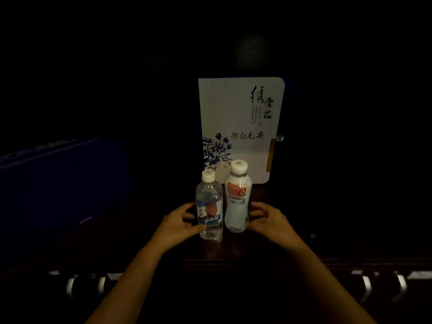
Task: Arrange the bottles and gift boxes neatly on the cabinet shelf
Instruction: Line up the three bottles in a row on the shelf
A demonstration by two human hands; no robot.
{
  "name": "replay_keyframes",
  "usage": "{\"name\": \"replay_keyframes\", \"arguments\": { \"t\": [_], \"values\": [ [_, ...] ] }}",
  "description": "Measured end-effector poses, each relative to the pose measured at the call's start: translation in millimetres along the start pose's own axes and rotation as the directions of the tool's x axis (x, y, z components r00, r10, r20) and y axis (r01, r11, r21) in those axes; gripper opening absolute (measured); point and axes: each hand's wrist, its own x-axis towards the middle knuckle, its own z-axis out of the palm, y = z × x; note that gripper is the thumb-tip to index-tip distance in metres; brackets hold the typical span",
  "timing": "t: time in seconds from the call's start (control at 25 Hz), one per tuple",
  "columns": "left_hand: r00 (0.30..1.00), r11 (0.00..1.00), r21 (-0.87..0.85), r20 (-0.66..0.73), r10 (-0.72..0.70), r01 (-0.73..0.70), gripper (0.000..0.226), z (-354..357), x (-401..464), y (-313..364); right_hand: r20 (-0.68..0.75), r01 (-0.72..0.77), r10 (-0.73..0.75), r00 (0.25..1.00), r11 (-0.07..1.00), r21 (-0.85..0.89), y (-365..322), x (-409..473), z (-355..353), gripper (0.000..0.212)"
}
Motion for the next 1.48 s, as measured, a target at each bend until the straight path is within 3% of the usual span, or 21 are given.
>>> {"name": "replay_keyframes", "arguments": {
  "t": [0.2, 0.36, 0.56, 0.76, 0.92, 1.2, 1.48],
  "values": [
    [0.998, 0.991, -0.119, -0.032, 0.054, -0.057, 0.068, 15.5, 24.2, -9.1, -0.014, 0.03, -0.029, 0.999, 0.992, 0.126, 12.0, 28.2, 6.9, 0.07],
    [0.997, 0.974, -0.212, -0.033, 0.071, -0.077, 0.061, 22.3, 33.2, -11.3, -0.034, 0.126, -0.122, 0.992, 0.984, 0.128, 8.4, 37.7, 9.9, 0.057],
    [0.996, 0.963, -0.259, -0.06, 0.058, -0.072, 0.06, 25.5, 31.1, -14.6, -0.029, 0.126, -0.122, 0.992, 0.976, 0.178, 7.9, 46.2, 13.1, 0.055],
    [0.985, 0.951, -0.294, -0.167, 0.045, -0.094, 0.058, 36.4, 25.3, -11.2, -0.026, 0.137, -0.135, 0.991, 0.961, 0.242, 8.0, 45.5, 14.9, 0.053],
    [0.961, 0.939, -0.325, -0.278, 0.019, -0.112, 0.055, 47.1, 18.0, 0.3, -0.108, 0.157, -0.134, 0.985, 0.958, 0.238, 7.3, 39.1, 15.0, 0.055],
    [0.951, 0.932, -0.341, -0.309, 0.014, -0.125, 0.06, 52.6, -26.9, 17.7, -0.297, 0.188, -0.106, 0.949, 0.946, 0.263, -0.6, -22.7, -17.6, 0.053],
    [0.978, 0.916, -0.379, -0.203, 0.053, -0.128, 0.06, 94.8, -110.1, 44.9, -0.387, 0.156, -0.04, 0.921, 0.949, 0.274, 3.1, -154.8, -61.7, 0.057]
  ]
}}
